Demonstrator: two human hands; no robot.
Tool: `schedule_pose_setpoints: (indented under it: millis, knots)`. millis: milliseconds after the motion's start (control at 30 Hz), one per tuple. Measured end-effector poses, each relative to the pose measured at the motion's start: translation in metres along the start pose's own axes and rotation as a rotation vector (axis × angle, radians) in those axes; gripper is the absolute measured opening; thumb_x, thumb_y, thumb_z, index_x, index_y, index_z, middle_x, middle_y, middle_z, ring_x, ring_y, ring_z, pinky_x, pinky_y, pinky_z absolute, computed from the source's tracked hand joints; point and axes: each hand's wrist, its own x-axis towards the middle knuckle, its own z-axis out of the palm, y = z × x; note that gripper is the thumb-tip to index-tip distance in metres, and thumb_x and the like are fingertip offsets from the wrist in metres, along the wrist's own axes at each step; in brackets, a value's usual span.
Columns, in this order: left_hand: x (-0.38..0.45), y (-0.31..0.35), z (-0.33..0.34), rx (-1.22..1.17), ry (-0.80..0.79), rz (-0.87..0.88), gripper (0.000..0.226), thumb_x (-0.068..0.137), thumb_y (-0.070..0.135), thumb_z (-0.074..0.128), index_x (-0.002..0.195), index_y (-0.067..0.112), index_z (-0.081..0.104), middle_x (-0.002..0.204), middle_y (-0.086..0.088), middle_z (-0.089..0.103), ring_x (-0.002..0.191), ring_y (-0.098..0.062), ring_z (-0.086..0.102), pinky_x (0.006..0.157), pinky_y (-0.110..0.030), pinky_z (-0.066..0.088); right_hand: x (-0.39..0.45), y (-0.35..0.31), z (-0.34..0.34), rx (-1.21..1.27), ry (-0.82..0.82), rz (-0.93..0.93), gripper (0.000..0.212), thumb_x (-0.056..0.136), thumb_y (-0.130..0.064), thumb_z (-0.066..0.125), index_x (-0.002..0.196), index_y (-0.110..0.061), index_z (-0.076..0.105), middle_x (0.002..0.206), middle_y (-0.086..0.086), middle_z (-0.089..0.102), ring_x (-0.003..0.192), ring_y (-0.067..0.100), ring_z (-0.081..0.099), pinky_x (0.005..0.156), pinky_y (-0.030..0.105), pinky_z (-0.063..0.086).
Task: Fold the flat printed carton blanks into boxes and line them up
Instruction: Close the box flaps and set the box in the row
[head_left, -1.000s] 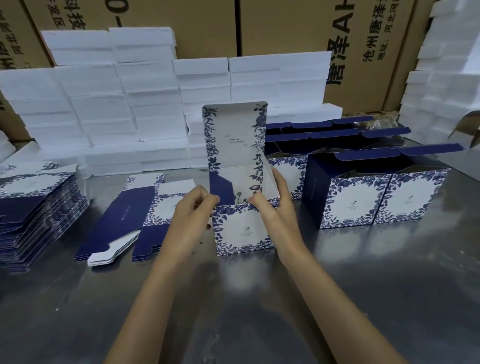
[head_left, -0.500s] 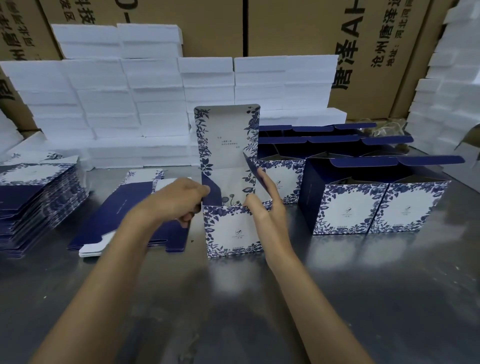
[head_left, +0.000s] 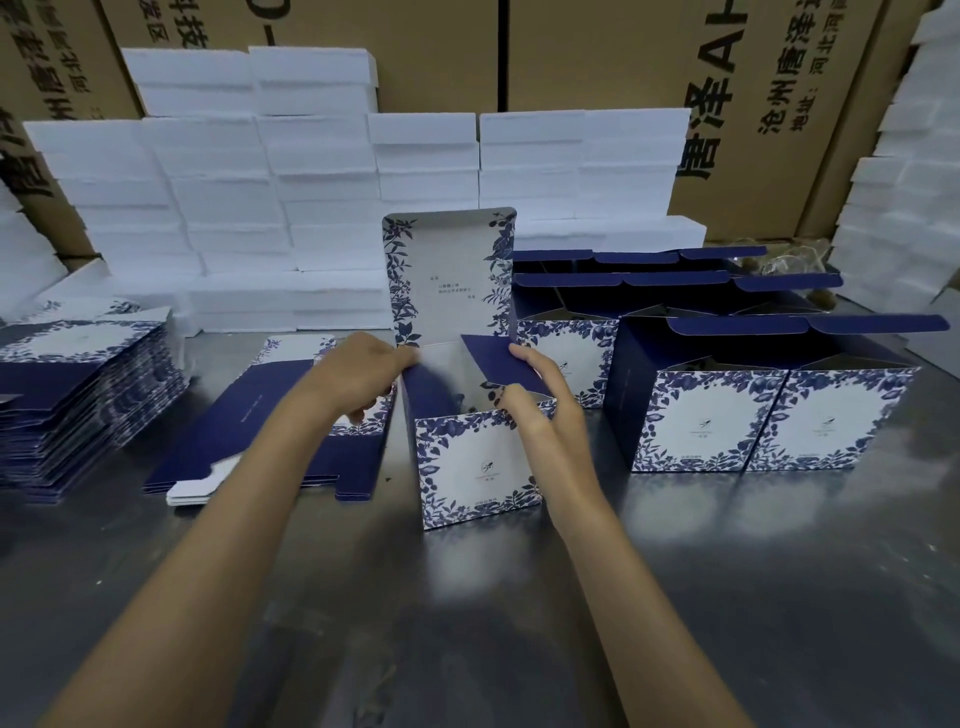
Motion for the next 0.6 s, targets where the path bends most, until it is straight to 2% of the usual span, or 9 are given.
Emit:
schedule_pose_setpoints:
  millis: [100, 167, 233, 300, 367, 400, 433, 500, 600]
  knots:
    - [-0.004, -0.010, 0.008, -0.141, 0.072, 0.042, 0.021, 0.098, 0.023, 0.049, 0.080, 0.014, 0.046, 0.071, -0.009, 0.033, 0.054, -0.016, 0.028, 0.050, -0.025, 0.026, 0.002, -0.003, -0.008, -0.048, -0.098, 0.014, 0.051, 0.070, -0.044, 0.062, 0.122, -0.048, 0.060, 0.113, -0.023, 0.070, 0.101, -0.004, 0.065, 0.080, 0.012, 0.048]
    - [-0.007, -0.015, 0.014, -0.166, 0.124, 0.068, 0.031, 0.098, 0.027, 0.052, 0.072, 0.010, 0.047, 0.063, -0.013, 0.038, 0.050, -0.020, 0.037, 0.050, -0.026, 0.035, 0.004, -0.005, -0.014, -0.059, -0.154, 0.038, 0.050, 0.074, -0.054, 0.064, 0.124, -0.054, 0.059, 0.125, -0.025, 0.065, 0.110, -0.008, 0.061, 0.090, 0.021, 0.044]
    - [-0.016, -0.018, 0.022, -0.177, 0.284, 0.103, 0.046, 0.097, 0.036, 0.059, 0.064, 0.005, 0.049, 0.056, -0.015, 0.053, 0.044, -0.021, 0.054, 0.052, -0.027, 0.045, 0.006, -0.008, -0.021, -0.048, -0.183, 0.025, 0.051, 0.078, -0.065, 0.062, 0.128, -0.054, 0.060, 0.132, -0.029, 0.061, 0.116, -0.017, 0.054, 0.095, 0.019, 0.039]
    - [-0.027, -0.019, 0.030, -0.235, 0.435, 0.135, 0.048, 0.094, 0.040, 0.064, 0.063, 0.006, 0.049, 0.061, -0.008, 0.063, 0.051, -0.012, 0.062, 0.056, -0.026, 0.046, 0.008, -0.012, -0.023, -0.031, -0.194, 0.032, 0.054, 0.077, -0.070, 0.061, 0.128, -0.053, 0.063, 0.138, -0.027, 0.059, 0.130, -0.008, 0.050, 0.111, 0.028, 0.037]
    - [-0.035, -0.021, 0.038, -0.364, 0.434, 0.151, 0.041, 0.094, 0.039, 0.066, 0.073, 0.007, 0.051, 0.072, -0.002, 0.066, 0.059, 0.001, 0.062, 0.057, -0.019, 0.045, 0.010, -0.015, -0.024, 0.006, -0.176, 0.120, 0.063, 0.068, -0.078, 0.062, 0.124, -0.050, 0.067, 0.140, -0.017, 0.061, 0.134, 0.008, 0.052, 0.118, 0.040, 0.035]
    - [-0.037, -0.021, 0.042, -0.449, 0.391, 0.159, 0.035, 0.094, 0.036, 0.066, 0.079, 0.008, 0.050, 0.075, 0.000, 0.064, 0.061, 0.006, 0.062, 0.055, -0.013, 0.044, 0.011, -0.016, -0.025, 0.020, -0.169, 0.171, 0.066, 0.066, -0.079, 0.061, 0.123, -0.047, 0.069, 0.139, -0.015, 0.062, 0.132, 0.011, 0.055, 0.116, 0.040, 0.038]
    - [-0.039, -0.022, 0.045, -0.527, 0.344, 0.169, 0.030, 0.095, 0.032, 0.066, 0.085, 0.010, 0.049, 0.078, 0.002, 0.063, 0.063, 0.008, 0.062, 0.053, -0.009, 0.043, 0.011, -0.018, -0.026, 0.028, -0.178, 0.187, 0.059, 0.072, -0.075, 0.061, 0.122, -0.045, 0.071, 0.137, -0.015, 0.063, 0.130, 0.012, 0.057, 0.113, 0.037, 0.041]
    - [-0.042, -0.025, 0.050, -0.625, 0.286, 0.192, 0.024, 0.096, 0.027, 0.064, 0.093, 0.011, 0.046, 0.081, 0.002, 0.060, 0.062, 0.008, 0.061, 0.053, -0.007, 0.042, 0.014, -0.015, -0.029, 0.019, -0.172, 0.154, 0.028, 0.093, -0.049, 0.062, 0.117, -0.042, 0.074, 0.128, -0.016, 0.068, 0.126, 0.010, 0.060, 0.103, 0.031, 0.045]
    - [-0.045, -0.030, 0.052, -0.682, 0.274, 0.197, 0.022, 0.097, 0.027, 0.062, 0.097, 0.014, 0.044, 0.081, 0.005, 0.057, 0.062, 0.006, 0.058, 0.055, -0.008, 0.042, 0.014, -0.011, -0.035, -0.032, -0.163, 0.101, 0.027, 0.093, -0.026, 0.070, 0.116, -0.039, 0.074, 0.121, -0.009, 0.071, 0.110, 0.006, 0.067, 0.087, 0.024, 0.048]
